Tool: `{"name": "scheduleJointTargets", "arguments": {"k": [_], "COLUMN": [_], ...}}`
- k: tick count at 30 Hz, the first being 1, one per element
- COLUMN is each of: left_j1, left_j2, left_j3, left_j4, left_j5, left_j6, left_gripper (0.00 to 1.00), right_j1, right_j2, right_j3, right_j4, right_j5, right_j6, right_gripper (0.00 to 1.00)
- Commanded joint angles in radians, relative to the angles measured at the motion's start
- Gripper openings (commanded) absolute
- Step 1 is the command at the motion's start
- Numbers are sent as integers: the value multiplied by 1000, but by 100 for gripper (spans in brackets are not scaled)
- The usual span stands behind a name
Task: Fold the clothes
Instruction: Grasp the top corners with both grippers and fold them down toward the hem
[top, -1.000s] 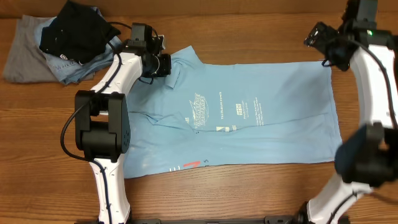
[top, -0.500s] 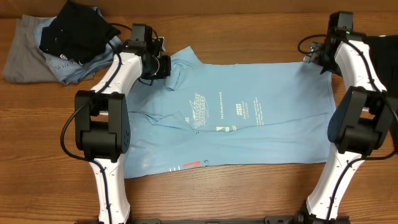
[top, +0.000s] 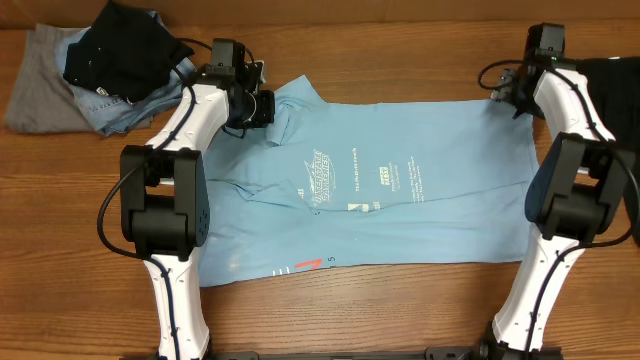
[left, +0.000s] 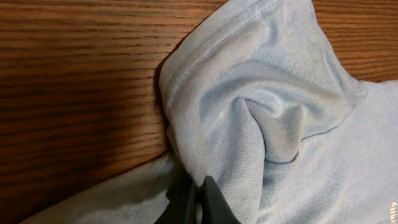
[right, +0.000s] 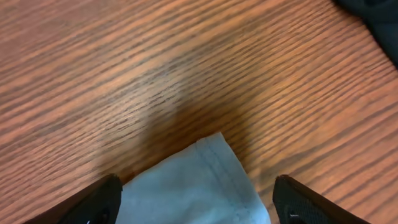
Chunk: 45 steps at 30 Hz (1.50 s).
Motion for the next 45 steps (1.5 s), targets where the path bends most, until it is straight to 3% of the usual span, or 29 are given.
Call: {"name": "scheduleJointTargets", "arguments": {"k": [1, 12, 16, 20, 28, 33, 45], "left_j1": [-13, -13, -13, -13, -13, -13, -13], "left_j2": [4, 4, 4, 4, -37, -130, -285], "left_j3": [23, 23, 23, 23, 23, 23, 23], "left_j4": [-3, -3, -1, -2, -19, -103, -316], "left_j5": [0, 0, 0, 0, 1, -6, -179], "left_j6": [4, 4, 4, 5, 5, 31, 27], "left_gripper": [4, 4, 4, 4, 4, 4, 4], "right_j1": [0, 1, 1, 1, -7, -24, -40], "right_j2": [27, 75, 78, 78, 77, 76, 0], "right_j3": [26, 26, 25, 25, 55, 111, 164], "right_j4": [10, 13, 17, 8, -45, -126, -340], "right_j5": [5, -10, -9, -8, 40, 40, 40], "right_j6": [2, 8, 11, 11, 46, 97, 301], "right_gripper": [82, 79, 56, 40, 21, 4, 4]}}
